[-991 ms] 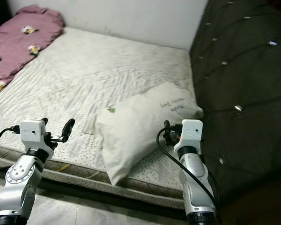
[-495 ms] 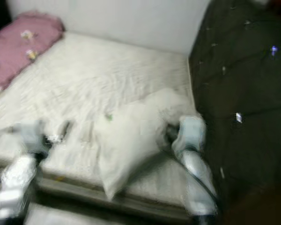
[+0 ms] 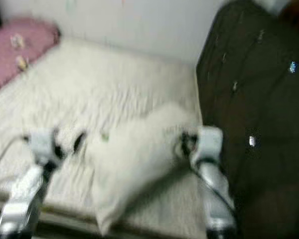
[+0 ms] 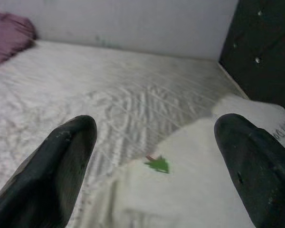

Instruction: Clean up the room

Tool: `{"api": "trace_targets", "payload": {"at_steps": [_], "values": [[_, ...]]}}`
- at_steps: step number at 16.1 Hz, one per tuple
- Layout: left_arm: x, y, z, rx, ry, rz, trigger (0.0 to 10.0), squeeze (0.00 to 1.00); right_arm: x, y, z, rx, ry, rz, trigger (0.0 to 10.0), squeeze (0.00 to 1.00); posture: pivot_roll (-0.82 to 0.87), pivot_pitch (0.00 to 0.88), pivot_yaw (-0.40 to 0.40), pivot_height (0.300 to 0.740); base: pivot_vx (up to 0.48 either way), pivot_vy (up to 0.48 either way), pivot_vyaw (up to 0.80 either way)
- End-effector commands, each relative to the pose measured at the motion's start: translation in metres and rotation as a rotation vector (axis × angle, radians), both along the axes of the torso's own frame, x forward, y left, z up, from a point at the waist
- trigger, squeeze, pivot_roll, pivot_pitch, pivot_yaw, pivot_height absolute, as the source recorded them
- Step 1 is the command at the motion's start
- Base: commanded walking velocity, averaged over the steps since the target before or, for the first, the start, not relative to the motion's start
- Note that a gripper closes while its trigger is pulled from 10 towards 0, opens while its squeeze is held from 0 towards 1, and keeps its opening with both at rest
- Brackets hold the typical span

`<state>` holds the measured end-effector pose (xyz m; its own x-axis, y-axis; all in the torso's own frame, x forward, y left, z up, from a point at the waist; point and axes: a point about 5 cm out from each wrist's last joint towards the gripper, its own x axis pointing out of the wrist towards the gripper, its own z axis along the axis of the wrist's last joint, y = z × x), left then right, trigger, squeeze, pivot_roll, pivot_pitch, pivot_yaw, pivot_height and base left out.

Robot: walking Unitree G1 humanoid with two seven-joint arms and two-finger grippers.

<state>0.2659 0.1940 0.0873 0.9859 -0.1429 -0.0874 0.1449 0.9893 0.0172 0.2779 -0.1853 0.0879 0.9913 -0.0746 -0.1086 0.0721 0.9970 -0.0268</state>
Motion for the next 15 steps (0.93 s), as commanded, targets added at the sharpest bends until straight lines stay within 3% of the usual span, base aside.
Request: {"api": "trace_targets", "payload": {"at_steps": [1,4,9,11,15], "values": [[-0.0042,0.0126,-0.0015,0.007,0.023,0.044,10.0,0.0,0.0024,0.0101,0.0046,0.007,-0.017,0.035,10.0,0.0,-0.01,0.0,-0.091,0.74,0.0,0.0,0.0],[-0.0048,0.0134,-0.0015,0.0,0.021,0.045,10.0,0.0,0.002,0.0098,0.0047,0.008,-0.017,0.036,10.0,0.0,-0.01,0.0,-0.093,0.74,0.0,0.0,-0.8],[-0.0052,0.0124,-0.0019,-0.001,0.03,0.054,10.0,0.0,0.002,0.0096,0.0048,0.006,-0.014,0.04,10.0,0.0,-0.01,0.0,-0.094,0.74,0.0,0.48,-0.68],[-0.0053,0.0127,-0.0018,0.002,0.031,0.062,10.0,0.0,0.0021,0.0099,0.0049,0.007,-0.013,0.041,10.0,0.0,-0.01,0.0,-0.094,0.74,0.0,0.399,0.0],[-0.0059,0.0125,-0.0003,0.01,0.007,0.078,10.0,0.0,0.0028,0.0106,0.005,0.008,-0.013,0.048,10.0,0.0,-0.01,0.0,-0.094,0.74,0.0,0.0,0.0]]}}
